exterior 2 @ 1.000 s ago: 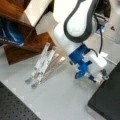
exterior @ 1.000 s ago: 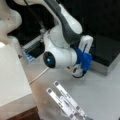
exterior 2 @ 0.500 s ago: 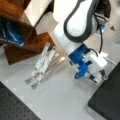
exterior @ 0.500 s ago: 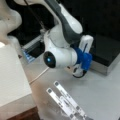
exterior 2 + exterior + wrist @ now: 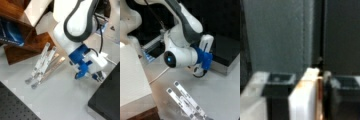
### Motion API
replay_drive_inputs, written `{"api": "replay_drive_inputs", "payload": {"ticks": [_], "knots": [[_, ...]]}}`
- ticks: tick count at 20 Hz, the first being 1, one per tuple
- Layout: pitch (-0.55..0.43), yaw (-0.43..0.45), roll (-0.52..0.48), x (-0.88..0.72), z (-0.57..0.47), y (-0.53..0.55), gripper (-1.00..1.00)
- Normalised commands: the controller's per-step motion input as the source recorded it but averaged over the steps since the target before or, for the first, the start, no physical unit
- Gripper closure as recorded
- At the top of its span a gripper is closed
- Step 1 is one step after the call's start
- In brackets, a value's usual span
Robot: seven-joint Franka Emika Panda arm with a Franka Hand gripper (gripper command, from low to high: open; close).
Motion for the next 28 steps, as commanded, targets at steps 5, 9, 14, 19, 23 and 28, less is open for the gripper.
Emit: {"api": "replay_drive_inputs", "payload": {"ticks": [5,9,14,19,23,28], "knots": [[-0.069,0.029,0.014,0.08,0.12,0.18,1.00],[-0.111,0.088,-0.004,0.09,0.19,0.26,1.00],[-0.115,0.113,0.037,0.08,0.39,0.33,1.00],[-0.066,0.063,0.015,0.07,0.54,0.41,1.00],[0.028,-0.009,0.008,0.06,0.53,0.47,1.00],[0.088,-0.073,0.010,0.06,0.41,0.52,1.00]]}}
